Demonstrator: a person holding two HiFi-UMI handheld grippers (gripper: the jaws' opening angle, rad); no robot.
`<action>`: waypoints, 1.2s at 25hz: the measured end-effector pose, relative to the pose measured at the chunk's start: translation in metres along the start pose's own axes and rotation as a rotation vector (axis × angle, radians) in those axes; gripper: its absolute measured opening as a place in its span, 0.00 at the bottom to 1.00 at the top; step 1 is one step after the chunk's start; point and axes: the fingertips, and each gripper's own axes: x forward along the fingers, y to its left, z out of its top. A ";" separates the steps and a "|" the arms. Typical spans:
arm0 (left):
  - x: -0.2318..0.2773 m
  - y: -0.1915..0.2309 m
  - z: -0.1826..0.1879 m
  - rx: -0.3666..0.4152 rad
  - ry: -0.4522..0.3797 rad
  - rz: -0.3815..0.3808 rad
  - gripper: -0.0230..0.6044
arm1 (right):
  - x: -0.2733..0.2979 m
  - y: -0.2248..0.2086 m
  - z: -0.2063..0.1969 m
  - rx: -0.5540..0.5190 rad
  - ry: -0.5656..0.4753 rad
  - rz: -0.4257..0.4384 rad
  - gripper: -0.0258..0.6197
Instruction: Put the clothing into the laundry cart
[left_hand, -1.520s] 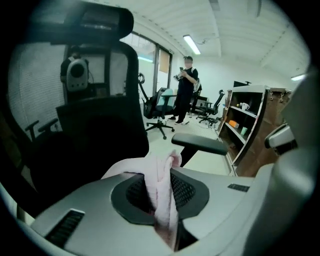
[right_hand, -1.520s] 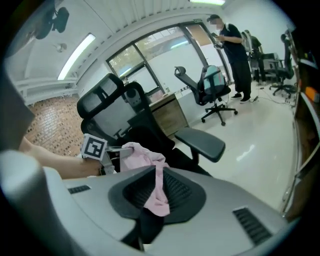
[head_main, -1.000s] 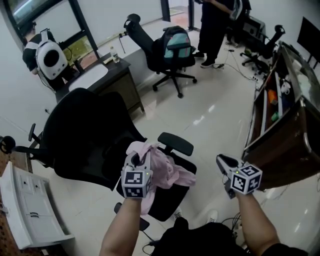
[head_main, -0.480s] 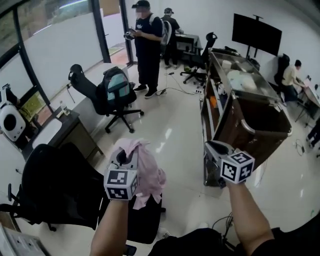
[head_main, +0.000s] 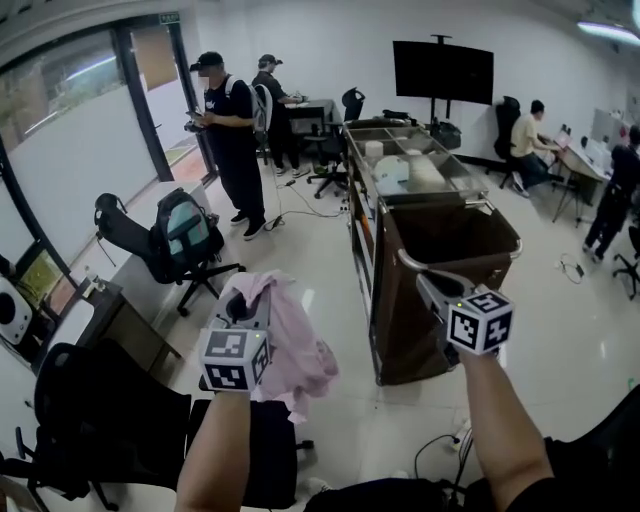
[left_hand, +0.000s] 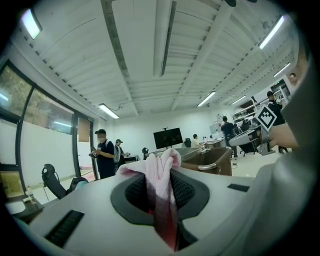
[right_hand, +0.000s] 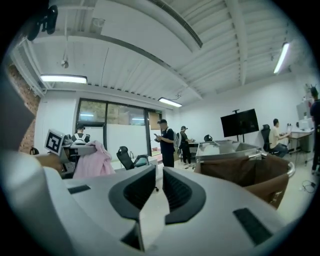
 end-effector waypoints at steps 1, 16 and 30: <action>0.007 -0.012 0.008 0.000 -0.004 -0.011 0.12 | -0.010 -0.009 0.005 -0.005 -0.008 -0.006 0.13; 0.132 -0.183 0.130 0.070 -0.068 -0.146 0.12 | -0.097 -0.147 0.047 -0.025 -0.063 -0.072 0.13; 0.290 -0.244 0.214 0.108 -0.115 -0.310 0.12 | -0.070 -0.231 0.058 -0.007 -0.054 -0.192 0.13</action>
